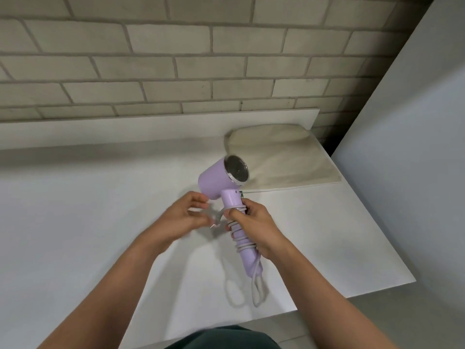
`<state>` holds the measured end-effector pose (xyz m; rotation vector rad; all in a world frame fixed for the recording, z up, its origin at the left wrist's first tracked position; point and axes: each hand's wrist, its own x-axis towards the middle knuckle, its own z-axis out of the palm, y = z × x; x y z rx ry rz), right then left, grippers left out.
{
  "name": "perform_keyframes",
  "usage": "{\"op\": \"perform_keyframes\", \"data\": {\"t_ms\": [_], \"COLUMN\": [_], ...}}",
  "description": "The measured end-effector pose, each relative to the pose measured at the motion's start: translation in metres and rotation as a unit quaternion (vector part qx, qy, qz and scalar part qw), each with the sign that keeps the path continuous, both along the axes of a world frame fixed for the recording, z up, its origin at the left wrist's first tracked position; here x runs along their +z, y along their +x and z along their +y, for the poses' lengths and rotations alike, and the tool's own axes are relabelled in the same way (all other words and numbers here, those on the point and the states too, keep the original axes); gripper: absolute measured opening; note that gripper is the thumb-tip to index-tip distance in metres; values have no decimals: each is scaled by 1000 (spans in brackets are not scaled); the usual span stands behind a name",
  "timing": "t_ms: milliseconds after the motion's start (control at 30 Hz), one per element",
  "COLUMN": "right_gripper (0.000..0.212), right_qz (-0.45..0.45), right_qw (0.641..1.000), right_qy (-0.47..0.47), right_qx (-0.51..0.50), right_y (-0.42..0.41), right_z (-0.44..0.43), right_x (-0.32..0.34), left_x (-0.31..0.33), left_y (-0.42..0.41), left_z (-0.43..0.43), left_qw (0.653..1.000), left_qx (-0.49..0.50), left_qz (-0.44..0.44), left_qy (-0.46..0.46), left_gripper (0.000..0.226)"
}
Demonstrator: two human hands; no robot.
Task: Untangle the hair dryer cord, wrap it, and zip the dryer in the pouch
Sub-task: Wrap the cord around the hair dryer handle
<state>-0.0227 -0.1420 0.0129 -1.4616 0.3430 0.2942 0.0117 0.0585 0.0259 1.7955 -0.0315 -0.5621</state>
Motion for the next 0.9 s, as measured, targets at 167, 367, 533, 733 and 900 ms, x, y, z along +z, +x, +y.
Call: {"op": "perform_keyframes", "data": {"t_ms": [167, 367, 533, 733, 900], "right_gripper": [10, 20, 16, 28, 26], "right_qz": [68, 112, 117, 96, 69], "right_qw": [997, 992, 988, 994, 997], "right_qy": [40, 59, 100, 44, -15], "right_qx": [12, -3, -8, -24, -39], "right_y": [4, 10, 14, 18, 16], "right_z": [11, 21, 30, 36, 37], "right_x": [-20, -34, -42, -55, -62], "left_x": [-31, -51, -57, -66, -74], "left_y": [-9, -5, 6, 11, 11], "left_z": [-11, -1, 4, 13, 21], "left_qw": [998, 997, 993, 989, 992], "left_qx": [-46, -30, 4, 0, -5], "left_qz": [-45, -56, -77, -95, -87], "left_qy": [25, 48, 94, 109, 92], "left_gripper": [60, 38, 23, 26, 25]}}
